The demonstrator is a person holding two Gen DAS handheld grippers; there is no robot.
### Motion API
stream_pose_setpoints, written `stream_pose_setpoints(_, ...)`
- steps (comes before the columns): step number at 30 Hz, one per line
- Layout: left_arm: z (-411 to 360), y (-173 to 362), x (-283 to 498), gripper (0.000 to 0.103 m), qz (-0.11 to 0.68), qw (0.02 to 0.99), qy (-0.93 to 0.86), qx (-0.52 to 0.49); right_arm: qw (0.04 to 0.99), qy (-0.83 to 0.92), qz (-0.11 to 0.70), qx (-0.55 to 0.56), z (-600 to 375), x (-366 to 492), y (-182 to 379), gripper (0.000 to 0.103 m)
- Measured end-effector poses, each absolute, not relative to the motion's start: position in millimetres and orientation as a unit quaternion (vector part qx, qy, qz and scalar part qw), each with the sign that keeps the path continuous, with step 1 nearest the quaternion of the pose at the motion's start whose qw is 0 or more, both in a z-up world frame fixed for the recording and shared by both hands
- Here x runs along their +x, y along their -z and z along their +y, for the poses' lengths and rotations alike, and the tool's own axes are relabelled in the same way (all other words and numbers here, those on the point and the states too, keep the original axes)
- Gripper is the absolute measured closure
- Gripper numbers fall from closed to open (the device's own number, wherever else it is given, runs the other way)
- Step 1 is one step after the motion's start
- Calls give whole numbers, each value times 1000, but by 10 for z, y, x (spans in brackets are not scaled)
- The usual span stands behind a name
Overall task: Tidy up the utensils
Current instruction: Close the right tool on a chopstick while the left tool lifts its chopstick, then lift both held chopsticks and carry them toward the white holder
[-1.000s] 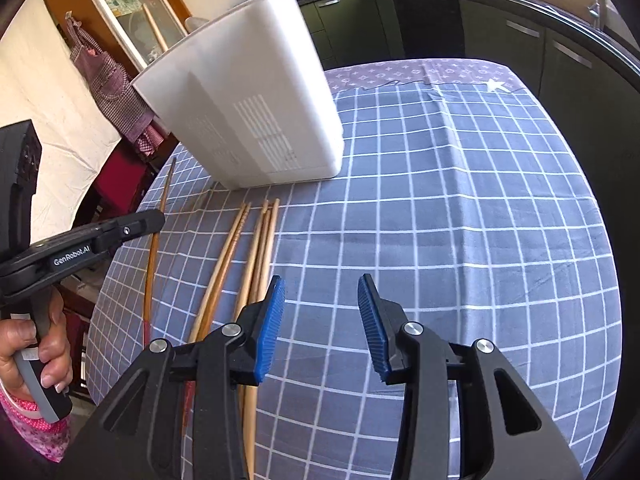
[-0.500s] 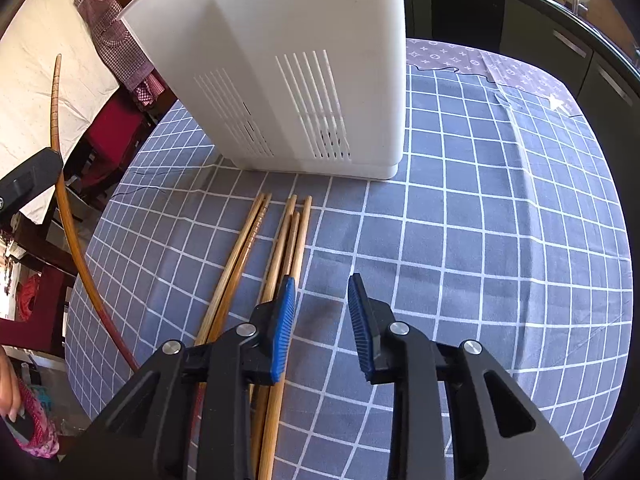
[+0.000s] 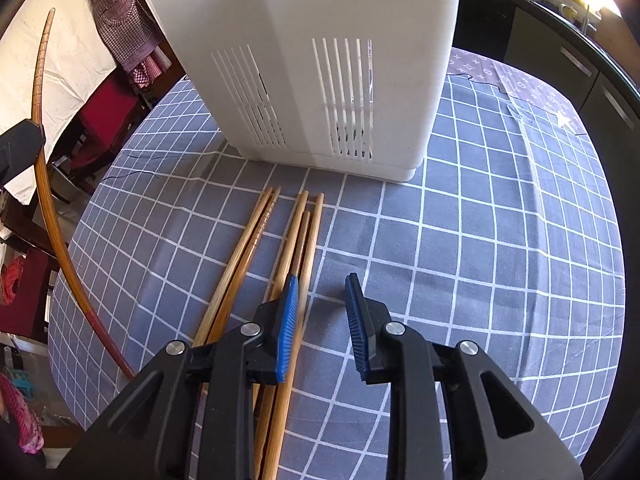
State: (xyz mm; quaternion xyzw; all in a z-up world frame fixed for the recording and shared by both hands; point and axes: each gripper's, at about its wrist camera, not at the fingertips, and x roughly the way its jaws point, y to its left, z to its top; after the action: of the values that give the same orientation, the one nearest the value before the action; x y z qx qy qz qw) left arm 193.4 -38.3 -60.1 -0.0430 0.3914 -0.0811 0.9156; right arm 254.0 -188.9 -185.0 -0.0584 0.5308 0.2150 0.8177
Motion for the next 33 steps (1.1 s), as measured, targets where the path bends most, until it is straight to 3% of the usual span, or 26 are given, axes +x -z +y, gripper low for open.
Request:
stream_pose_setpoints(22,-382,592,1937,97,392,915,83,-40,823,-191,527,-98,-1678,2549,1943,81)
stream_pose_setpoints(23,-385,593,1940,97,392,915,84,-40,822,-193,526,-98,-1665,2554,1946,85)
stream_pose_setpoints(24,-385,592,1941,97,392,915,84,-40,822,-195,527,-94,-1664,2565,1947,95)
stream_pose_setpoints(33,-367,597,1938,97,391,916,84,-40,845,-210,491,-33,-1927,2490,1623,96)
